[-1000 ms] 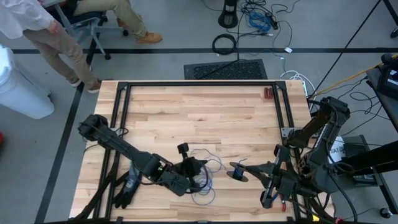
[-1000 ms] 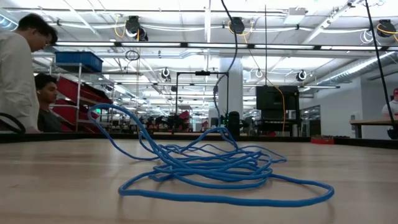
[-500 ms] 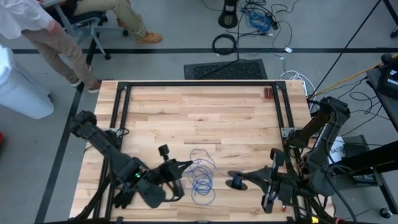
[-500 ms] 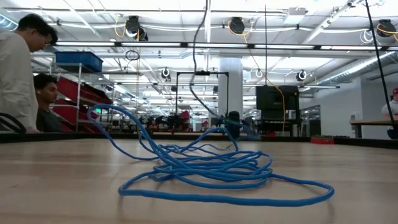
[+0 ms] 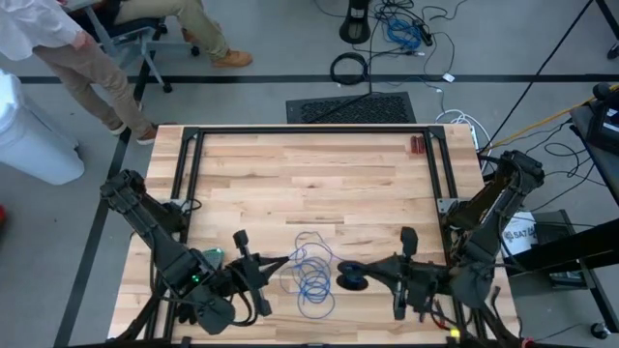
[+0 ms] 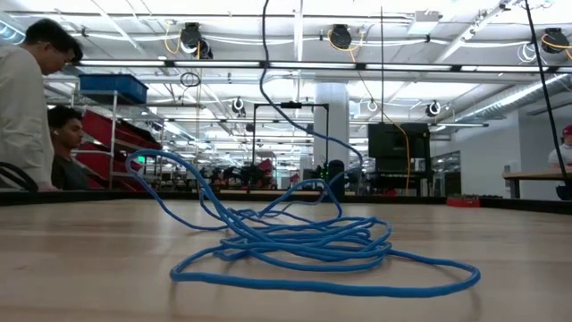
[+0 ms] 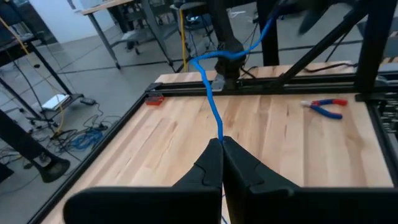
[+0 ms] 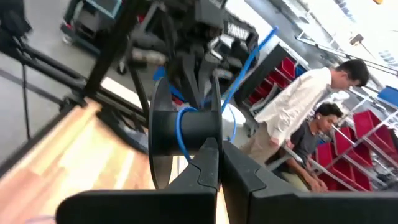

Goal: Coil cords
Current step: Coil the blue wire onto the spool

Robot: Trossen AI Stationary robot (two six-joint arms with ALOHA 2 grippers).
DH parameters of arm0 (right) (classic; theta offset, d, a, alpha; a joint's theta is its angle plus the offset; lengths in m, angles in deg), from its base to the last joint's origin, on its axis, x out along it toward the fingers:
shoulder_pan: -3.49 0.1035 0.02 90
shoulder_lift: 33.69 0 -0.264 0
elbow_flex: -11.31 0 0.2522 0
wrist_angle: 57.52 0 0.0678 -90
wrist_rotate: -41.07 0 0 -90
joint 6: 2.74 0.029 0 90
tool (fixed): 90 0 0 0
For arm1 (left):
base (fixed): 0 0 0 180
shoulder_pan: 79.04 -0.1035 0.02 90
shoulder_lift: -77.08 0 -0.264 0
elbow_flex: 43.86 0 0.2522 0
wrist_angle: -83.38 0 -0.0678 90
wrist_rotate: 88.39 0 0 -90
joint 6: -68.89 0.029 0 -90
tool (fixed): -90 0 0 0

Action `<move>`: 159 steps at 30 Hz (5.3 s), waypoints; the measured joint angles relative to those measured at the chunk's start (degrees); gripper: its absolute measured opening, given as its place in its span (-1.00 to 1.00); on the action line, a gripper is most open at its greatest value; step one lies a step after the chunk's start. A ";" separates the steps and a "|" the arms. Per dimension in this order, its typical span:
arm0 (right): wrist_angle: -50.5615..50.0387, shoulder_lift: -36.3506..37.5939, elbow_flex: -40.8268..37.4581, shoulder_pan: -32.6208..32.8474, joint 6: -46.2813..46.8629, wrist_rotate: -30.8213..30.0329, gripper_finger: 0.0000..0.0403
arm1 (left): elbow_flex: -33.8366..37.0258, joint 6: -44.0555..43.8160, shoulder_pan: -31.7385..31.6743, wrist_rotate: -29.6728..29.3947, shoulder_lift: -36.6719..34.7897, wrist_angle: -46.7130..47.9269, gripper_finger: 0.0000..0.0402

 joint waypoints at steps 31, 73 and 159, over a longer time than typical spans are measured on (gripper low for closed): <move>-7.73 -3.97 0.00 -9.91 8.96 -8.03 -1.00 | 0.00 16.85 -0.25 6.38 1.38 -24.66 -1.00; 3.56 -5.08 0.00 -10.63 7.19 -6.22 -1.00 | 0.02 15.15 -15.72 28.92 12.90 -33.67 -1.00; 9.30 2.29 0.04 3.56 3.72 -13.73 -1.00 | 0.00 19.65 -18.30 23.94 23.24 -35.59 -0.25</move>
